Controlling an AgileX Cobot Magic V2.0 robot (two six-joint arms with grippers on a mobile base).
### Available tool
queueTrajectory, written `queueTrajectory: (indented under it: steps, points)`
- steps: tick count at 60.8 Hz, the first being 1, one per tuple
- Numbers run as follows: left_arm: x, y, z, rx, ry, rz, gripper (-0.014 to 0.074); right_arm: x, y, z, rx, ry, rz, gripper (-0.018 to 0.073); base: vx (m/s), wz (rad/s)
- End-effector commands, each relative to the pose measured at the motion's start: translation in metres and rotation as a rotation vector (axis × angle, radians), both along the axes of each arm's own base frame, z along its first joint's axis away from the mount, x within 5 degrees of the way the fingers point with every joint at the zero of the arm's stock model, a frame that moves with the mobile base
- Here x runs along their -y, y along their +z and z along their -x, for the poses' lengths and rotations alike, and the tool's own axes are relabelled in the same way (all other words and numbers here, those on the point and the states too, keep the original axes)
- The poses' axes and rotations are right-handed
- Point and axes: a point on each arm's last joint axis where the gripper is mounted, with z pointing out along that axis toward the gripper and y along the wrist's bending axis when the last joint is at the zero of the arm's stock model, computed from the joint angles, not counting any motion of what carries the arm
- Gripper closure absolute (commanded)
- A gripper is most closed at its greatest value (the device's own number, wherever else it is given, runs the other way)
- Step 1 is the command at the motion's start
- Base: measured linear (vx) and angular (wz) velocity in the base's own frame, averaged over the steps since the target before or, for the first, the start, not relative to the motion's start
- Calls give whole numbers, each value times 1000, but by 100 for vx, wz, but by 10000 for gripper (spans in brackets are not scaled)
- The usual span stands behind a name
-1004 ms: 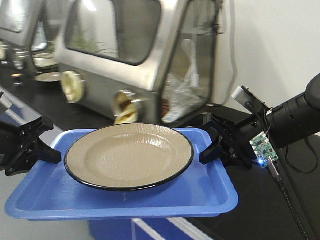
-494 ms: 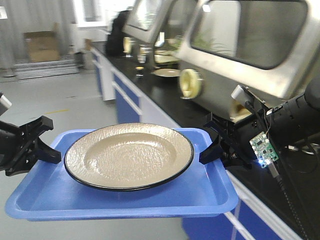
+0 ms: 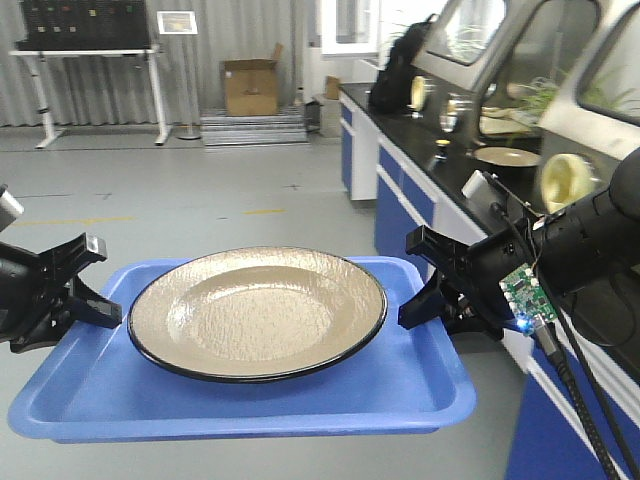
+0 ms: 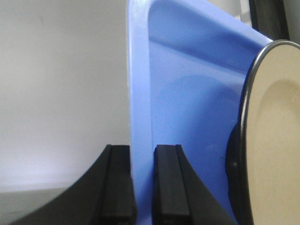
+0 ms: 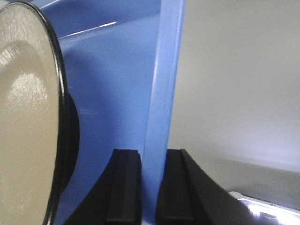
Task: Place disk in tray to left cabinet
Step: 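Hold the tray level with both grippers while the base turns away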
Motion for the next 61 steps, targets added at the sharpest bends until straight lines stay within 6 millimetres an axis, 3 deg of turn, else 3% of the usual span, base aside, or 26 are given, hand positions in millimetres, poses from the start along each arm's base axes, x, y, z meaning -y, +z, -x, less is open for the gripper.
queueTrajectory:
  steps: [1, 28, 61]
  points:
    - [14, 35, 13, 83, -13, 155, 596, -11, 40, 14, 94, 8, -178, 563, 15, 39]
    - [14, 35, 13, 82, -13, 155, 596, -11, 40, 14, 93, 9, -177, 563, 22, 29]
    - [14, 35, 13, 82, -13, 155, 596, -11, 40, 14, 94, 8, -178, 563, 39, 4]
